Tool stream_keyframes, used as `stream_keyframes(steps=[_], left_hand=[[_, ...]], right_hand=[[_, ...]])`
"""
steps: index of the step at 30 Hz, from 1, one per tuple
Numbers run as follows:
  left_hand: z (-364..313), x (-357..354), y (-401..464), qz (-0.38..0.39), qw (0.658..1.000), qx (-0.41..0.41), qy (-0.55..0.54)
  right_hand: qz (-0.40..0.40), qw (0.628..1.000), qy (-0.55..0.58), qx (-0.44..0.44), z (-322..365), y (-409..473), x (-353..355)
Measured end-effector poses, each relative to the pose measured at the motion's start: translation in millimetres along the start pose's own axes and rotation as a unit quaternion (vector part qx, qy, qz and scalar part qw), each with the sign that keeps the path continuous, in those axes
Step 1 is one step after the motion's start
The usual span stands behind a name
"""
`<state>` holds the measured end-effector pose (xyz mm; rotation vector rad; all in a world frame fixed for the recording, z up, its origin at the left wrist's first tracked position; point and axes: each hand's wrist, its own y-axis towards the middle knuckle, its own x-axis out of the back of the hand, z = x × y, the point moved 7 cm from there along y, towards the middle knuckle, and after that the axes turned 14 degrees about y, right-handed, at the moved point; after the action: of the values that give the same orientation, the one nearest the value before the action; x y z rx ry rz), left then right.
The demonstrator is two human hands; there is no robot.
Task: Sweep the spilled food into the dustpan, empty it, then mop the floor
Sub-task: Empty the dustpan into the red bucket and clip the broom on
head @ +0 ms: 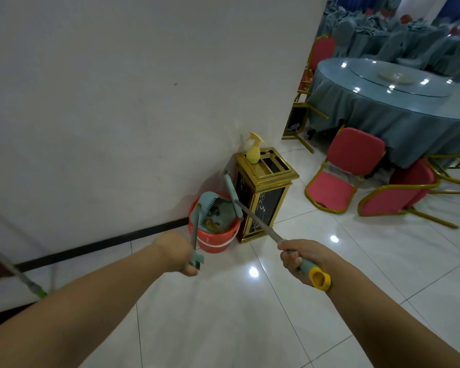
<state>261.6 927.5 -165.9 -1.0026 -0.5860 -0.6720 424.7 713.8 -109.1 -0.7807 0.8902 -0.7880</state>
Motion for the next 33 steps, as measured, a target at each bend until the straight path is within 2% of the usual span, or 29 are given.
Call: stream_keyframes(steps=[6,15,18,24,29,33], left_hand=[[-4,7,1,-0.010,0.997,-0.001,0.070],[-6,-14,5,0.096,0.974,-0.068,0.192],[-10,-24,10,0.116,0.972,-0.082,0.187],[-10,-31,5,0.088,0.977,-0.071,0.179],[3,-32,-6,0.084,0.990,-0.035,0.111],[16,-22,-16,0.037,0.997,0.016,0.072]], right_hand=[[0.011,1.000,0.012,0.001,6,0,-1],[0.030,0.999,0.009,0.006,18,3,-9],[0.032,0.999,0.007,0.005,19,7,-11],[0.025,1.000,0.000,0.003,17,12,-15],[0.023,1.000,-0.006,-0.003,12,11,-21],[0.031,0.999,-0.007,0.003,10,7,-27]])
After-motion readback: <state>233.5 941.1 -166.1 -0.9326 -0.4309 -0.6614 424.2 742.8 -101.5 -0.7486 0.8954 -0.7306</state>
